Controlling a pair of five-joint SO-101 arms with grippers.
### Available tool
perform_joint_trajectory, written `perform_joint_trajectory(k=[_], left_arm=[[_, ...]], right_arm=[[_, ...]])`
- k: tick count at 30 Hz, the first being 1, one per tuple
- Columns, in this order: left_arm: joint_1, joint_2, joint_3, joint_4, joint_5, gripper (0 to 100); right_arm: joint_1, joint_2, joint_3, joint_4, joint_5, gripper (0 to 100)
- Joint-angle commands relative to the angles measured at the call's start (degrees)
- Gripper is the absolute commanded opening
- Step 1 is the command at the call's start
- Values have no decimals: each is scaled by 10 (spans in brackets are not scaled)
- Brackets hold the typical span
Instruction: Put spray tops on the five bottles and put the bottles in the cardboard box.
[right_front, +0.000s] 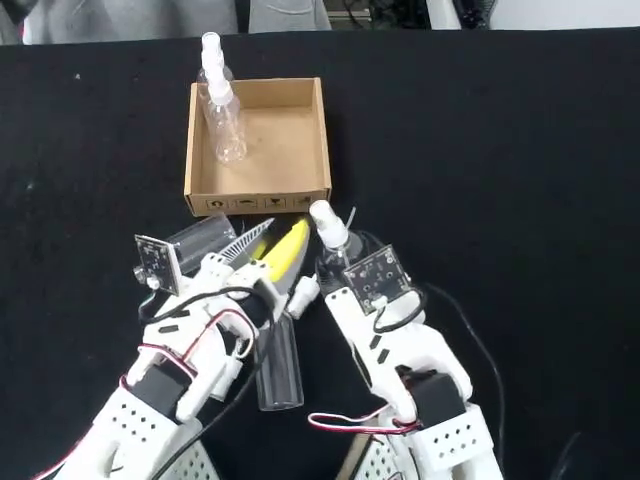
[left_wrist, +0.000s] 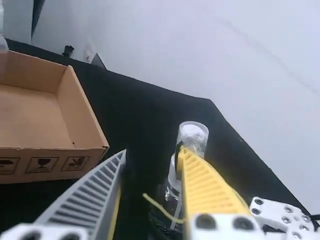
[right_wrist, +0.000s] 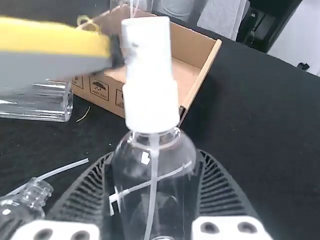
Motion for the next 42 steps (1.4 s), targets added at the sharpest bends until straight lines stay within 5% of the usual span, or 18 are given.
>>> perform_joint_trajectory(k=[1, 22, 31, 42], left_arm=[[-18, -8, -29, -7, -1, 148], [-9, -7, -11, -7, -7, 148], [51, -8, -15, 35, -58, 148], [5, -8, -42, 38, -54, 148]], right_arm=[[-4, -59, -5, -13, -4, 85], [-49, -60, -21, 30, -1, 85], [-45, -60, -17, 32, -1, 85], [-44, -60, -17, 32, -1, 85]])
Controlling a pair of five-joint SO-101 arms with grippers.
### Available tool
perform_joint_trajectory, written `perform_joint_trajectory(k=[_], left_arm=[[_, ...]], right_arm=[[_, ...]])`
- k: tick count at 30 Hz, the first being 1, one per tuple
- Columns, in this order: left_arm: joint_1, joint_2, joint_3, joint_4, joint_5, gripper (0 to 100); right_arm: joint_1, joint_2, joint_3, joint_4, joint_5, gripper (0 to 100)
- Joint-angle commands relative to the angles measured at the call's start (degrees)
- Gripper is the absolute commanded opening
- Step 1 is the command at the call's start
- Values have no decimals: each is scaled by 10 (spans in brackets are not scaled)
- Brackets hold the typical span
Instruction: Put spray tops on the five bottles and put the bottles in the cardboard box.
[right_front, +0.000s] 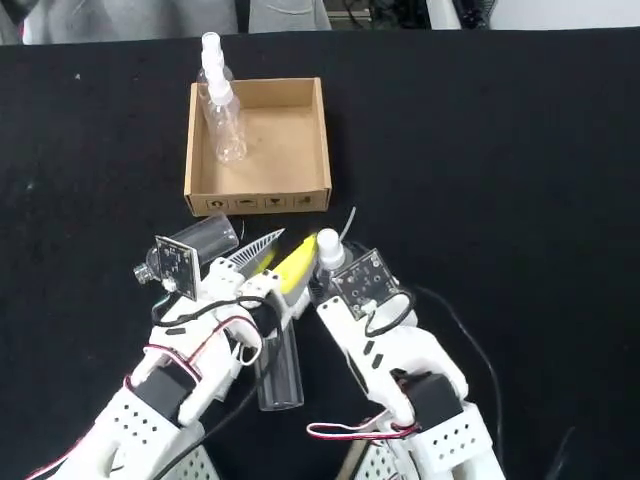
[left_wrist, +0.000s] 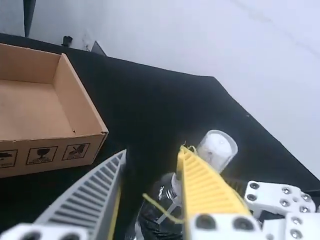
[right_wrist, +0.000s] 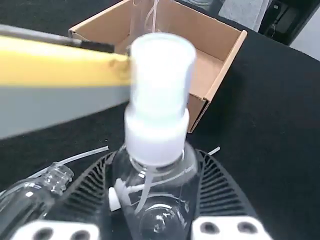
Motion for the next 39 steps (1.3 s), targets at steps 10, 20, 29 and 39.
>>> perform_joint_trajectory(k=[10, 20, 29, 39], left_arm=[[-116, -8, -65, 4, -9, 148], [-248, -8, -58, 4, -9, 148], [-354, -8, -15, 1, -81, 148], [-433, -8, 30, 0, -99, 148]], right_arm=[[40, -59, -17, 2, -5, 85], [49, -58, -18, -1, -6, 85], [48, -58, -17, -1, -6, 85], [48, -58, -17, -2, -6, 85]])
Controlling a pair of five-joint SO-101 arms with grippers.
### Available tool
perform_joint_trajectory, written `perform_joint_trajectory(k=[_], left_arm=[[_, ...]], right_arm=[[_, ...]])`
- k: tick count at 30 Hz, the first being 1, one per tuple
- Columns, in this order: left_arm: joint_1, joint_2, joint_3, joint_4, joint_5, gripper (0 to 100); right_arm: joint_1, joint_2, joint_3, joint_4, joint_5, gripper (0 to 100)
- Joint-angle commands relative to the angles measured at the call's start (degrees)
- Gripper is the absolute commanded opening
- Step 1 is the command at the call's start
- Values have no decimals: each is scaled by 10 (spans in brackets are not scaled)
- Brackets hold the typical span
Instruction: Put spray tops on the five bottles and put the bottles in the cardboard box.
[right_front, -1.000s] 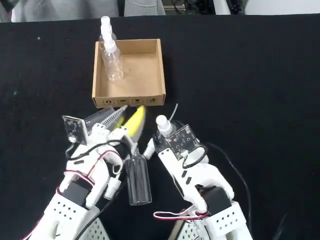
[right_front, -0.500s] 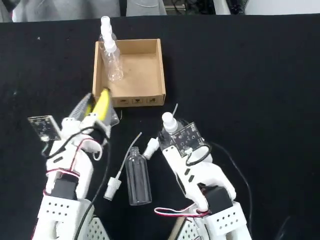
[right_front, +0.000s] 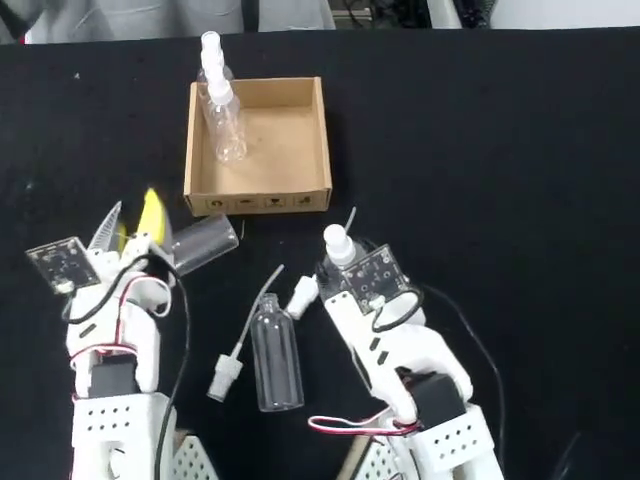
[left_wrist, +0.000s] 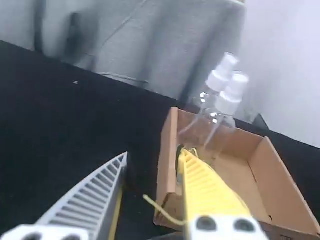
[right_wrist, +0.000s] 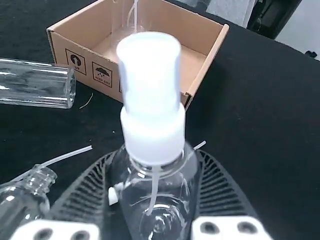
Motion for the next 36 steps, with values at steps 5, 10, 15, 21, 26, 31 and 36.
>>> perform_joint_trajectory(k=[5, 10, 15, 21, 26, 31, 36], left_arm=[[-50, -8, 20, 1, -4, 148], [-69, -3, 20, 5, -4, 75], [-83, -3, 20, 5, -4, 36], [-83, -2, 20, 5, -4, 36], [-105, -4, 20, 4, -4, 40], [-114, -4, 20, 4, -4, 40], [-111, -4, 20, 4, -4, 40]], right_arm=[[15, -58, -16, 2, -6, 85], [15, -58, -5, -3, -6, 85], [15, -58, -5, -3, -6, 85], [15, -58, -5, -3, -6, 85], [15, -58, -15, -16, -6, 85], [16, -56, -58, -4, -4, 85], [16, -54, -108, -4, -3, 85]])
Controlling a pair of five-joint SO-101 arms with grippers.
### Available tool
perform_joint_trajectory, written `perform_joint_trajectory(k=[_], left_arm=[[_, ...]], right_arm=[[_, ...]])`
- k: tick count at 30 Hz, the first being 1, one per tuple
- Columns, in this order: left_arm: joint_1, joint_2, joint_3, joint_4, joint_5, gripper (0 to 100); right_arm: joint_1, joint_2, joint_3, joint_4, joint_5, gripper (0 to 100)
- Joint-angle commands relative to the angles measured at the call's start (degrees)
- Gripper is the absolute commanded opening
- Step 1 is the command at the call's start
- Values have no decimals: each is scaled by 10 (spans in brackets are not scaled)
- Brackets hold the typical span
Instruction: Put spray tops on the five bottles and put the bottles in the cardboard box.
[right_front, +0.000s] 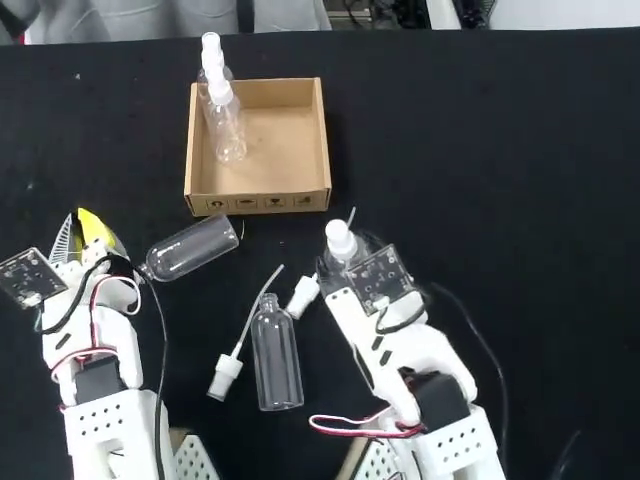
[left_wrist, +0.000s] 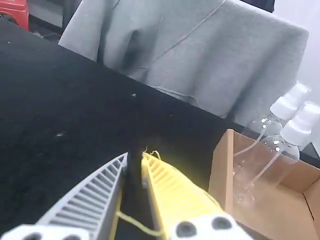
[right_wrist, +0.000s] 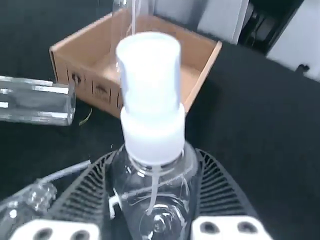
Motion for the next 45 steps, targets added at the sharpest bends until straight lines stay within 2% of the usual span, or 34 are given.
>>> perform_joint_trajectory(k=[1, 12, 22, 31, 45], left_arm=[[-2, -4, 15, 1, -4, 40], [-1, -4, 15, 1, -4, 40], [-1, -5, 15, 1, -4, 41], [-1, -5, 15, 1, -4, 41], [-1, -4, 15, 1, -4, 41]], right_arm=[[15, -54, -73, -4, -3, 85], [13, -52, -201, -4, -2, 85], [11, -37, -246, -31, -6, 85], [9, 153, -341, -96, -7, 85], [-101, 364, -365, -246, -6, 88]])
